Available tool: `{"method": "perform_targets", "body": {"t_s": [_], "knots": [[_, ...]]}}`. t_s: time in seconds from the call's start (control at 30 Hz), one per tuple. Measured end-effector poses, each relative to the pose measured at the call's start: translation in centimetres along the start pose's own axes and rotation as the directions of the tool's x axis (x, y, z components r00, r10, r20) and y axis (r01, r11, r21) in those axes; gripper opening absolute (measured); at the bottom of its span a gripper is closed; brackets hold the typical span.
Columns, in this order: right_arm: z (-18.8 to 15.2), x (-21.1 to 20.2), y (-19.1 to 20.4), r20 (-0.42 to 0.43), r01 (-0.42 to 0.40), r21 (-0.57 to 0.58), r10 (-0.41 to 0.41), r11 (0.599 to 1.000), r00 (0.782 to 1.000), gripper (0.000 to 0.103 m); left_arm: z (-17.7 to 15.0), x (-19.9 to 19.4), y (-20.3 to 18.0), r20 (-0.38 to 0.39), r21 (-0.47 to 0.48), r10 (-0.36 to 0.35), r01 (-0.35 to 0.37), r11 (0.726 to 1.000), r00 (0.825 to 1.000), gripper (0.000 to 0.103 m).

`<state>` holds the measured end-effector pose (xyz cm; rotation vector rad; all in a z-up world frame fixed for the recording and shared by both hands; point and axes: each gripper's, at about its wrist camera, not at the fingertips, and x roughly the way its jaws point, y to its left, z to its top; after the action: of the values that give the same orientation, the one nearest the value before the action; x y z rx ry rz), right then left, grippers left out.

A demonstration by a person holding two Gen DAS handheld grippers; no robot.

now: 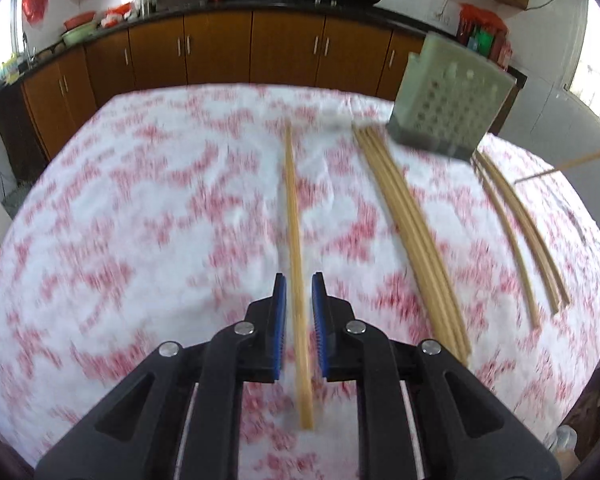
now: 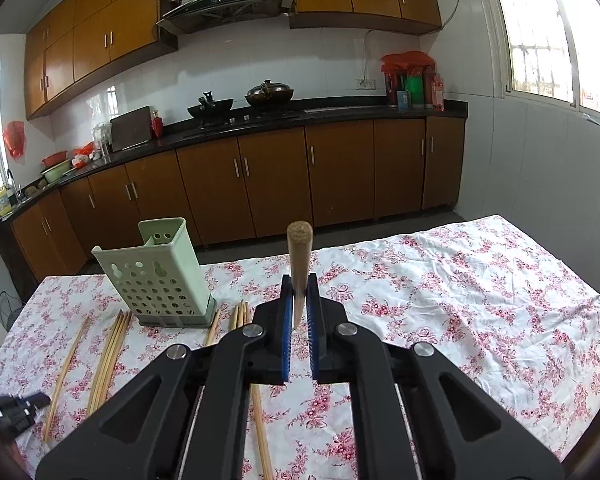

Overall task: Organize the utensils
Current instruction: 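Lift both held chopsticks upright and carry them over the green holder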

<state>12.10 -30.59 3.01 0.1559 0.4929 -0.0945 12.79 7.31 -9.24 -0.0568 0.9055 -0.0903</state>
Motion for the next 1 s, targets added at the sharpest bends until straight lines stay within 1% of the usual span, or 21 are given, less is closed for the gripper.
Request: {"method": "perform_targets", "body": {"t_s": [0.07, 0.1, 0.13, 0.23, 0.33, 0.37, 0.47, 0.57, 0.67, 0.8, 0.87, 0.97, 1.0], "knots": [[0.0, -0.1, -0.1, -0.002, -0.001, 0.004, 0.001, 1.000, 1.000, 0.008, -0.6, 0.4, -0.1, -0.013, 0.000, 0.005, -0.005, 1.000, 1.000, 0.015], [-0.1, -0.1, -0.1, -0.002, 0.000, 0.003, 0.000, 1.000, 1.000, 0.008, -0.7, 0.3, -0.4, -0.005, 0.013, 0.022, -0.022, 1.000, 1.000, 0.014], [-0.1, -0.1, 0.0, -0.003, 0.001, 0.002, -0.001, 1.000, 1.000, 0.008, -0.8, 0.3, -0.6, -0.004, 0.024, 0.037, -0.037, 0.999, 0.999, 0.009], [-0.1, -0.1, -0.1, -0.002, 0.001, 0.006, -0.001, 1.000, 1.000, 0.008, -0.9, 0.3, -0.9, -0.004, 0.041, 0.057, -0.057, 0.998, 0.998, 0.008], [0.1, -0.2, -0.2, 0.003, -0.001, 0.009, 0.001, 1.000, 1.000, 0.008, -0.4, 0.1, -1.0, -0.001, 0.063, 0.060, -0.059, 0.996, 0.998, 0.008], [0.3, -0.4, -0.1, 0.010, -0.003, 0.007, 0.003, 1.000, 1.000, 0.008, 0.1, -0.3, -1.0, 0.015, 0.069, 0.063, -0.064, 0.996, 0.998, 0.008], [0.8, -0.9, -0.1, 0.037, -0.006, 0.002, 0.006, 1.000, 0.999, 0.008, 2.5, -3.0, -0.8, 0.112, 0.066, 0.056, -0.064, 0.996, 0.992, 0.008], [1.1, -1.3, -0.1, 0.055, -0.010, 0.004, 0.010, 1.000, 0.998, 0.008, 5.7, -6.5, -0.3, 0.231, 0.041, 0.043, -0.054, 0.998, 0.972, 0.008], [1.3, -1.4, -0.1, 0.059, -0.015, 0.008, 0.015, 1.000, 0.998, 0.008, 7.9, -8.4, 0.2, 0.297, 0.009, 0.038, -0.043, 0.999, 0.954, 0.008], [2.0, -1.4, 0.3, 0.067, -0.042, 0.012, 0.041, 0.999, 0.997, 0.008, 10.7, -9.4, 0.3, 0.337, -0.019, 0.035, -0.031, 0.999, 0.941, 0.008], [3.2, -1.8, 0.8, 0.097, -0.067, 0.019, 0.065, 0.998, 0.993, 0.008, 12.5, -10.2, 0.0, 0.365, -0.025, 0.025, -0.017, 1.000, 0.931, 0.008], [5.7, -3.1, 1.7, 0.178, -0.113, 0.032, 0.105, 0.993, 0.978, 0.008, 15.5, -12.4, -0.8, 0.435, -0.034, -0.013, 0.031, 0.999, 0.900, 0.008], [6.6, -3.6, 2.0, 0.209, -0.133, 0.037, 0.122, 0.990, 0.970, 0.008, 16.6, -13.4, -1.3, 0.469, -0.036, -0.022, 0.044, 0.998, 0.883, 0.008]]}}
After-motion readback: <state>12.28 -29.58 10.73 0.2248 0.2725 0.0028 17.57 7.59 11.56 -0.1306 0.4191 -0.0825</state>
